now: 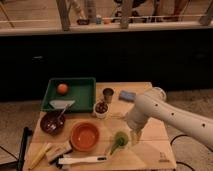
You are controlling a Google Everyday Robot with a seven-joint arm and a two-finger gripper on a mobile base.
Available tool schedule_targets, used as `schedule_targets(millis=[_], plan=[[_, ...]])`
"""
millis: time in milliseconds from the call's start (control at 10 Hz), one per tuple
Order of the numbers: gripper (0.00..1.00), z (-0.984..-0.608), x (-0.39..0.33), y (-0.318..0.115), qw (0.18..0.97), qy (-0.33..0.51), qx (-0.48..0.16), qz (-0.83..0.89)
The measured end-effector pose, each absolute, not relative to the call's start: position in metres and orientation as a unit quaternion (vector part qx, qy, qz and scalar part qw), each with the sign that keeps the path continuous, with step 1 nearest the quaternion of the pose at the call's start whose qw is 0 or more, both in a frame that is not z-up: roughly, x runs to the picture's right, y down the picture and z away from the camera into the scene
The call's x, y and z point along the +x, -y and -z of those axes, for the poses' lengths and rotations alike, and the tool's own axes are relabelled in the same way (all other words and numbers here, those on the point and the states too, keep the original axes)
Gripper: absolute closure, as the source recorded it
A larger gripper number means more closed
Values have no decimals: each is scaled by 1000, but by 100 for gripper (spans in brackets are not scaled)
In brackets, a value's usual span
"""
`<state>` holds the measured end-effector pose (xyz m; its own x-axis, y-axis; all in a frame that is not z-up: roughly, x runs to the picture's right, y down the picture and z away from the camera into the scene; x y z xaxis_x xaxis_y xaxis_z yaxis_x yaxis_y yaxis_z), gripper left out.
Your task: Place pepper in plastic cup
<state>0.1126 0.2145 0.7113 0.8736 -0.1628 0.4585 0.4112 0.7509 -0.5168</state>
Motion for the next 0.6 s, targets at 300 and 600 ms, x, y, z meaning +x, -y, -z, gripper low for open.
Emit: schedule_targets(millis=[300,600], plan=[[20,-712,113,-212,915,198,-315,158],[20,-713,113,-211,915,198,-314,159]])
